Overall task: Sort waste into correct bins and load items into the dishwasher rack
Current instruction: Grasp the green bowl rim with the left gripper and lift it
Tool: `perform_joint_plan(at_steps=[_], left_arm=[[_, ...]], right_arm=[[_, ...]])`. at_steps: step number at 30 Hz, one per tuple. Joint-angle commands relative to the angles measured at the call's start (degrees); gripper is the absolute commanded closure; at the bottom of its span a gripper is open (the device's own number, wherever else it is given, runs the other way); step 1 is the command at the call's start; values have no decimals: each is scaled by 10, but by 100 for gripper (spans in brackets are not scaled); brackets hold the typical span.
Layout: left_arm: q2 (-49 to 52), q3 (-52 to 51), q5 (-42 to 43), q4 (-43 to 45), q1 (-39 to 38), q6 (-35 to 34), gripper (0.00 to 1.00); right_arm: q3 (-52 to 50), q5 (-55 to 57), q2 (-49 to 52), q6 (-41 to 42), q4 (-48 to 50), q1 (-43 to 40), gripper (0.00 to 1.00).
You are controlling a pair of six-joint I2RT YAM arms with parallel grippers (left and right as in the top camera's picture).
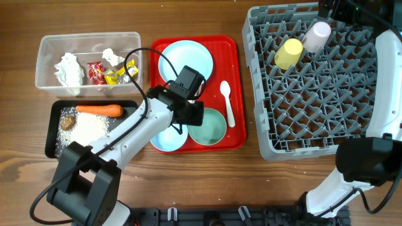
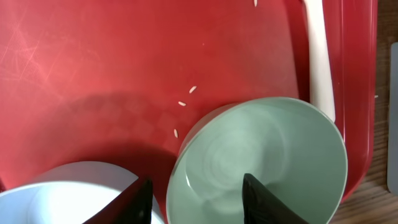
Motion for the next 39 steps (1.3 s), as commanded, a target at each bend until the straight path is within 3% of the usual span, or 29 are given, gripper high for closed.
perform_joint_plan(at_steps=[1, 7, 13, 19, 24, 39], left_arm=[[18, -12, -10, 11, -2, 5, 55], [51, -18, -10, 20, -2, 5, 56], [56, -18, -10, 25, -2, 5, 78], [54, -17, -10, 28, -1, 5, 78], [51, 1, -10, 28, -1, 5, 94], [2, 82, -14, -25, -1, 5, 96]], right_arm=[[0, -7, 8, 9, 0, -1, 0], [0, -7, 8, 9, 0, -1, 0], [0, -7, 8, 9, 0, -1, 0], [0, -7, 8, 9, 0, -1, 0], [0, -7, 8, 9, 0, -1, 0], [0, -7, 8, 9, 0, -1, 0]])
